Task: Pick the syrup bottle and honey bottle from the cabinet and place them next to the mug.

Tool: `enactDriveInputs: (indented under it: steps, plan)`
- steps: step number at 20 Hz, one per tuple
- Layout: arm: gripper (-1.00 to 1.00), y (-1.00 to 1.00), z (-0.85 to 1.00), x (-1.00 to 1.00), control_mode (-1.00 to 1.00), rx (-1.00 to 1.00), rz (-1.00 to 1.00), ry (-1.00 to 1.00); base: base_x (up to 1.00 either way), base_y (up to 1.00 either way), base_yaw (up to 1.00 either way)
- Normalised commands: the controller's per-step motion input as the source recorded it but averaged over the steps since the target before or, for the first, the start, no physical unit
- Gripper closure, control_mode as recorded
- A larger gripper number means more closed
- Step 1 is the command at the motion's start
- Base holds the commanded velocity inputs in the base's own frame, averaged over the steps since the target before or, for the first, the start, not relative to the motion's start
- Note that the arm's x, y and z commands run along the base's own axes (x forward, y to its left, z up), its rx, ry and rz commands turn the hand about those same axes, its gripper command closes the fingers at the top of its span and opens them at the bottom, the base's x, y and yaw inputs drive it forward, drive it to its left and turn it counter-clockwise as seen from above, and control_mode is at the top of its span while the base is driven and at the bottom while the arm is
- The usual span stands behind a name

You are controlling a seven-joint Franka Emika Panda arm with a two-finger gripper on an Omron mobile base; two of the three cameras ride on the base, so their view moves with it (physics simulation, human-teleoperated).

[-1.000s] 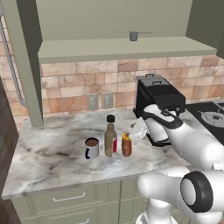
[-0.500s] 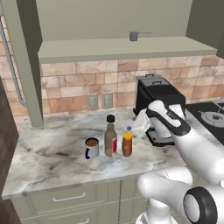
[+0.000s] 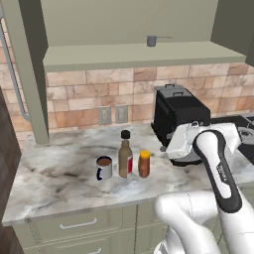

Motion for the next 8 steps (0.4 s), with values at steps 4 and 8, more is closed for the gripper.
enactDriveInputs:
  steps: [4, 8]
  plan:
    - [-1.0, -0.15, 0.74, -0.83, -1.0, 0.0, -0.13, 0.07, 0.0, 0.0, 0.0]
    - [-1.0, -0.06, 0.64, -0.79, -1.0, 0.0, -0.15, 0.17, 0.0, 0.0, 0.0]
